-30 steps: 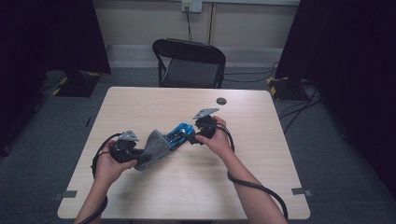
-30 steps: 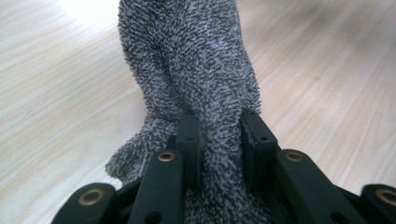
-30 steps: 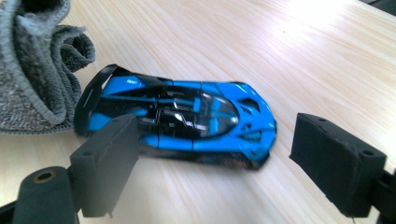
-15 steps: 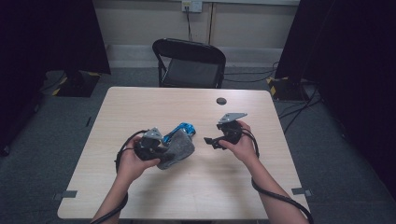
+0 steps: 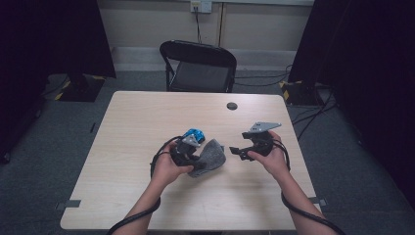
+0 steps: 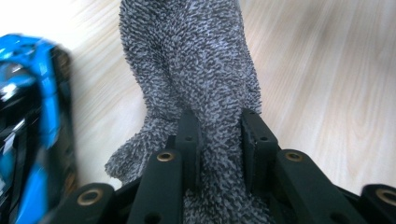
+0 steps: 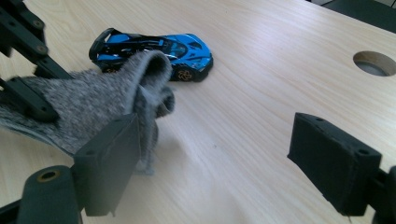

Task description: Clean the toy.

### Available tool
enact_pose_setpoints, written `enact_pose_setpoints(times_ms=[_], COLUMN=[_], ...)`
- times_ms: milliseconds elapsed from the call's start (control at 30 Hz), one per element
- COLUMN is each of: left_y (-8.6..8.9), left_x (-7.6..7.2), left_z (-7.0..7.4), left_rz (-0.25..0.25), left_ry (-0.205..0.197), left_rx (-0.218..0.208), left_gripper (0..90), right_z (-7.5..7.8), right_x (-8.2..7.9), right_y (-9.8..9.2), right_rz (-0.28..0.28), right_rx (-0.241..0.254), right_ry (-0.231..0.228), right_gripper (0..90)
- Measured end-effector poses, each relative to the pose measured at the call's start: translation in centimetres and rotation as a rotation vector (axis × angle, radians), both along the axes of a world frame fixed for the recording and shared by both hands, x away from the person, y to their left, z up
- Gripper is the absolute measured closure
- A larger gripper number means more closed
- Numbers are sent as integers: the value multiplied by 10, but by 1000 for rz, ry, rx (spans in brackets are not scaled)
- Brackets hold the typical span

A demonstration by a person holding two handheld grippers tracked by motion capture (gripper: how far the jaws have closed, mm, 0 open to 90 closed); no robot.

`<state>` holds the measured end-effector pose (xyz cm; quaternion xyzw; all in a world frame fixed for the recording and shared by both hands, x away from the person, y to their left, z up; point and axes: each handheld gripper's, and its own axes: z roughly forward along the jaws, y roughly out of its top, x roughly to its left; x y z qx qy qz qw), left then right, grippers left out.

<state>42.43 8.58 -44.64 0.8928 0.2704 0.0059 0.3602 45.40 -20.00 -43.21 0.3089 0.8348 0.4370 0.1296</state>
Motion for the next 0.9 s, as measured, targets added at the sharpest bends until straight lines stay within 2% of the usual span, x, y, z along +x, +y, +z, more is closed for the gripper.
enact_pose_setpoints(times_ms=[100,133,167,267,333,433,467,500,600,667,733,833,900], left_y=[-15,-28,-28,-44,-54,-57,-57,-58,-55,-53,-49,-40,-33], left_x=[5,7,7,10,12,12,12,11,8,4,-2,-12,-18], left_z=[-6,-8,-8,-12,-16,-18,-19,-19,-16,-12,-6,0,0], left_rz=[-26,-50,-50,-88,-97,-91,-91,-83,-52,-47,-45,-12,7], left_ry=[7,11,11,7,5,-2,-4,0,-6,-17,-38,-66,-71], left_rx=[13,21,21,26,25,18,20,15,-8,-6,-17,-42,-55], left_gripper=[718,717,717,715,705,653,605,605,458,451,409,346,321], right_z=[-1,-2,-2,-4,-5,-5,-4,-4,-3,-1,1,5,6], right_x=[-2,-3,-3,-4,-5,-6,-7,-7,-10,-13,-16,-20,-21], right_y=[-6,-11,-11,-19,-24,-28,-30,-30,-29,-26,-23,-17,-12], right_rz=[-3,-7,-7,-11,-13,-12,-11,-11,-4,4,18,33,46], right_rx=[7,14,14,13,17,21,27,27,33,36,39,37,36], right_ry=[1,-3,-3,-3,3,13,8,8,6,3,-1,-10,-10], right_gripper=[165,169,169,169,170,173,181,181,181,180,181,186,194])
